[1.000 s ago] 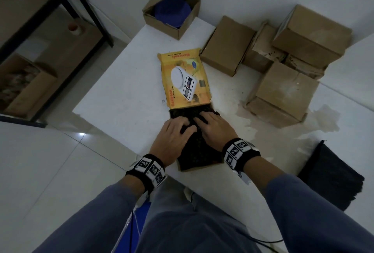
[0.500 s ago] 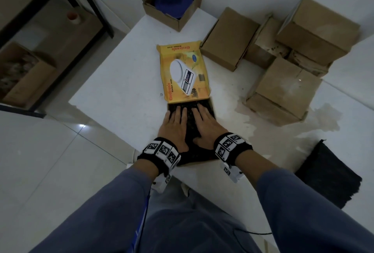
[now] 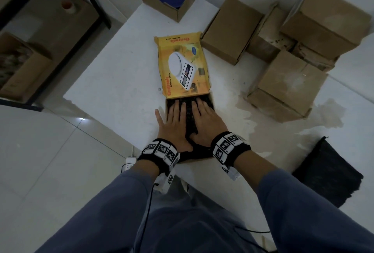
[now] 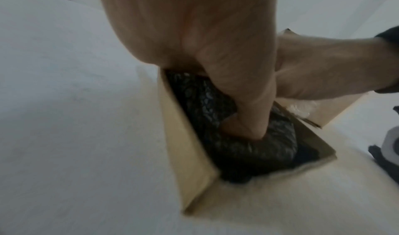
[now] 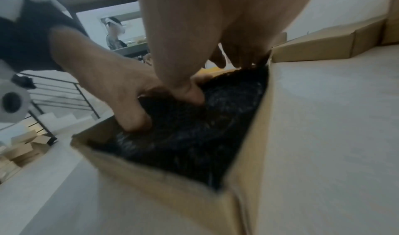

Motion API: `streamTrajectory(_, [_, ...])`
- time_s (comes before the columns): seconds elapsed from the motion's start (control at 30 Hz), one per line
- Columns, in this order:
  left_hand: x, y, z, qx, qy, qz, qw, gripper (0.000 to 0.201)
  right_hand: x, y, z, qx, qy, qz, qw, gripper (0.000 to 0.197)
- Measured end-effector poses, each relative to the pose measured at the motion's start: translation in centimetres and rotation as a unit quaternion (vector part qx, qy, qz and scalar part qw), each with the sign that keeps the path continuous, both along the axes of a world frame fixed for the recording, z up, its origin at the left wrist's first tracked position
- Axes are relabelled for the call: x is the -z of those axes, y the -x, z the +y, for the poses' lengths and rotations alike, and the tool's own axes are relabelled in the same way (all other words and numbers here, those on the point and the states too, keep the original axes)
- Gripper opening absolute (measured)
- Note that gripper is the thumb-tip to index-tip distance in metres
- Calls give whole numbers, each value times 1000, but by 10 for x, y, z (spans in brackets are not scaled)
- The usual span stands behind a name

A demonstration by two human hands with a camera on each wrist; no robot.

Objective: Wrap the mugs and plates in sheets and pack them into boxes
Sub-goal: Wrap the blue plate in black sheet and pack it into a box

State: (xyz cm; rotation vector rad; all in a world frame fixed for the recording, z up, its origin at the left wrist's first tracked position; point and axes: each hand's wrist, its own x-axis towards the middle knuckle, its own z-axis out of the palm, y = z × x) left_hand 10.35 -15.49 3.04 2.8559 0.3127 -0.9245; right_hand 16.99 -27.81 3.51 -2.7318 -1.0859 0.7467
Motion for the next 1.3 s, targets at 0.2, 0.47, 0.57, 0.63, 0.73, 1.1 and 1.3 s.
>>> streamTrajectory(0.2, [2, 27, 3, 48, 1, -169, 984, 111, -3, 13, -24, 1, -101, -90, 991, 63])
streamTrajectory(0.47, [8, 35, -3, 62, 6, -182, 981, 88, -1, 15, -5, 26, -34, -52, 998, 75])
streamTrajectory(0.57, [4, 21, -1, 53, -13, -141, 988, 98, -3, 3, 2, 43, -30, -45, 998, 77])
streamTrajectory(0.63, [2, 13, -1, 49, -24, -124, 991, 99, -2, -2, 9, 54, -30, -43, 997, 73])
streamTrajectory(0.73, [1, 3, 2, 60, -29, -119, 991, 96, 3, -5, 13, 43, -27, -39, 998, 68])
streamTrajectory(1.1, [7, 14, 10, 79, -45, -123, 988, 101, 5, -8, -10, 33, -18, -55, 998, 64])
streamTrajectory(1.3, [10, 17, 13, 53, 28, -148, 987, 101, -3, -34, -14, 39, -207, -90, 973, 26])
